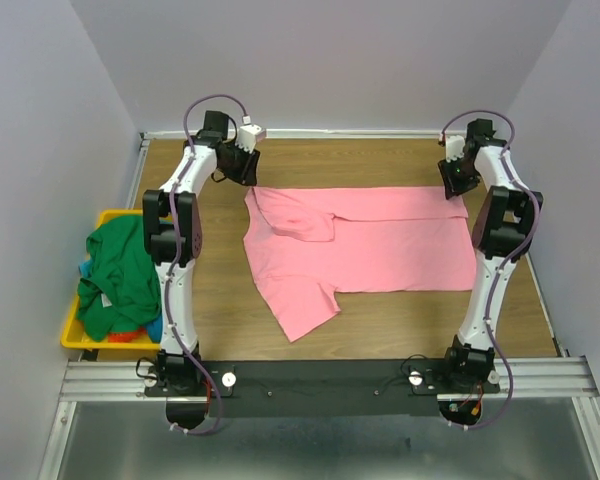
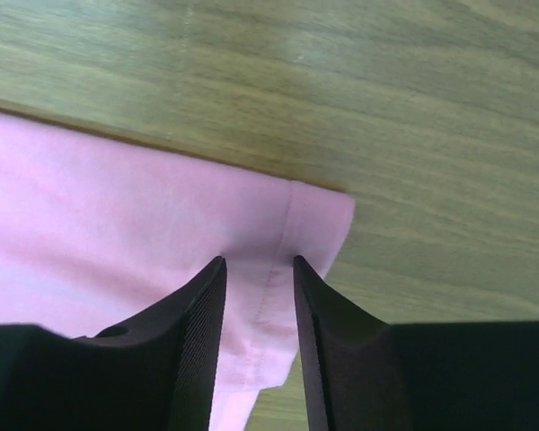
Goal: Fold and stack the t-shirts
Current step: Fold the flattened tshirt in 1/3 of the way, then grap the side of the flattened tshirt closest away from the robot with both arms
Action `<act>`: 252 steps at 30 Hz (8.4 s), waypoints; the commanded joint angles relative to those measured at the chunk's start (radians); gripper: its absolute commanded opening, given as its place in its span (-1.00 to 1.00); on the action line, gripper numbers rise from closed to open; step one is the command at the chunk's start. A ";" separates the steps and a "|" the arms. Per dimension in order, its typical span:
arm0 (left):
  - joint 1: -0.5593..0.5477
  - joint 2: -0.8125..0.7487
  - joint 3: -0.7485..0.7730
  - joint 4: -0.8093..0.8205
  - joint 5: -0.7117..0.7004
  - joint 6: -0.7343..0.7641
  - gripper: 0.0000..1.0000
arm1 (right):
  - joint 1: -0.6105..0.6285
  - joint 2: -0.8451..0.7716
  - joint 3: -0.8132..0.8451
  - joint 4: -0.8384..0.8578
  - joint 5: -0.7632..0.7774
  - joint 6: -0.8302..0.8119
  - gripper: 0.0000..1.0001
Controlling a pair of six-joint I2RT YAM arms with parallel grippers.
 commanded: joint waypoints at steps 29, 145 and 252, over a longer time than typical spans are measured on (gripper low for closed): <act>-0.301 -0.235 -0.388 -0.020 -0.135 0.188 -0.13 | 0.019 -0.328 -0.341 -0.004 -0.075 -0.040 -0.30; -0.618 -0.111 -0.115 -0.052 -0.037 -0.119 -1.00 | 0.027 -0.315 -0.401 -0.014 -0.062 -0.022 -0.46; -0.028 -0.652 -0.741 -0.103 0.046 0.349 0.22 | 0.108 -0.734 -0.988 -0.026 0.066 -0.516 -0.10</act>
